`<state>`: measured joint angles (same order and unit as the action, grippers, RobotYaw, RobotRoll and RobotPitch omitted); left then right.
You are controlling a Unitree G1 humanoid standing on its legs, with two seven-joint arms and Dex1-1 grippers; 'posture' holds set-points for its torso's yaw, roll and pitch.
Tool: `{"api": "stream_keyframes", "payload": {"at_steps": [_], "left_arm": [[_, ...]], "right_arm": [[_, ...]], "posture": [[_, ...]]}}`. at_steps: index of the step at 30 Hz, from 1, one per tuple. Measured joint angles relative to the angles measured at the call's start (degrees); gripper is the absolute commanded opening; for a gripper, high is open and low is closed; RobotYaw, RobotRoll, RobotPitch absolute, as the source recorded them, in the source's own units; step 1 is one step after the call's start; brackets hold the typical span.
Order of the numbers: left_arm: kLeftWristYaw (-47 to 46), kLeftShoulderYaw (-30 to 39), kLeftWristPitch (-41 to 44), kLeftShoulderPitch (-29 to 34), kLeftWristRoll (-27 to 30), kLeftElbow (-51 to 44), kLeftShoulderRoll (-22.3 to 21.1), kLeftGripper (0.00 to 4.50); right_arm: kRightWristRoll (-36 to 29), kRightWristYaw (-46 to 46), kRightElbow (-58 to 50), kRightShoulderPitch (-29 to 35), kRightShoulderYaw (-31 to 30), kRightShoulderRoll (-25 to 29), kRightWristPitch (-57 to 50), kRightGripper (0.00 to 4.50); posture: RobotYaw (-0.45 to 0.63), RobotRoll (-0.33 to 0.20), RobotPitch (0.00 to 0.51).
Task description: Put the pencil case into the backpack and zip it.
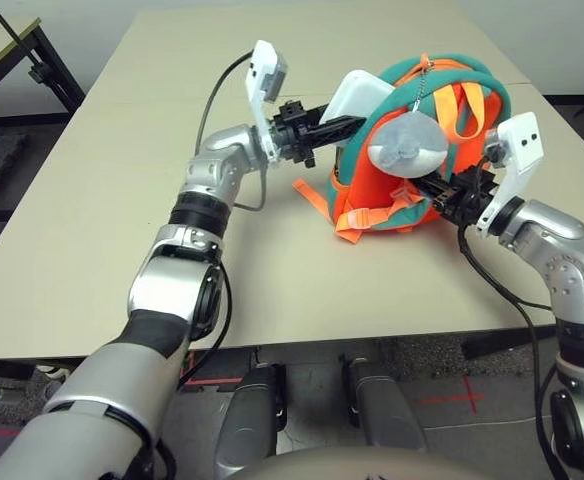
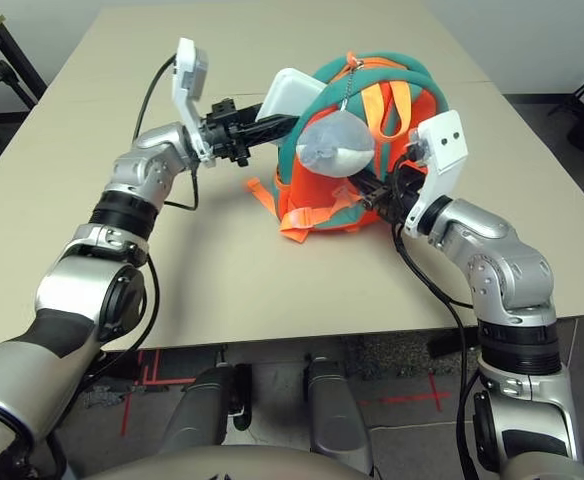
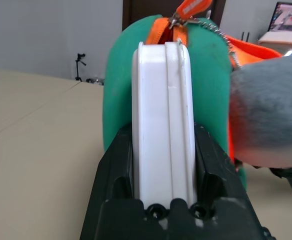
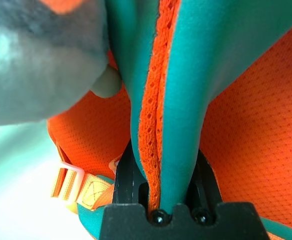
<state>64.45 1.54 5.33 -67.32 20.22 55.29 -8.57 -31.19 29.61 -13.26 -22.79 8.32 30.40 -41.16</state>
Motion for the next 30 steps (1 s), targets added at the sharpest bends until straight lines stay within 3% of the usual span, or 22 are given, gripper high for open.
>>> {"api": "stream_keyframes", "payload": {"at_steps": [5,6,17,20,30], "left_arm": [[0.9,1.9,2.5,-0.6,0.5,-2.0,-2.3,4.32],[1.2,2.0,3.3,-0.5,0.6,-3.2,-3.0,4.5],[1.7,6.3,20.7,4.9,8.4,-27.1,-12.7,4.5],[1.6,6.1,24.5,7.0,9.1,-31.0,-14.3,3.89],[0.4,1.5,27.1,10.6,8.6,-33.2,-13.7,0.04]], "right_arm": [[0.0,0.0,0.0,0.1,-0.1,0.0,0.0,0.24],[0.0,0.0,0.0,0.1,-0.2,0.0,0.0,0.24],[0.7,0.9,1.7,-1.0,-0.9,-0.1,0.7,0.24],[1.0,1.1,2.1,-1.2,-0.9,-0.1,1.0,0.24],[1.1,1.7,2.4,-1.3,-1.1,-0.2,1.2,0.24]], "posture": [[-0.21,0.0,0.142],[-0.21,0.0,0.143],[-0.18,0.0,0.15],[-0.18,0.0,0.15],[-0.18,0.0,0.148]]}}
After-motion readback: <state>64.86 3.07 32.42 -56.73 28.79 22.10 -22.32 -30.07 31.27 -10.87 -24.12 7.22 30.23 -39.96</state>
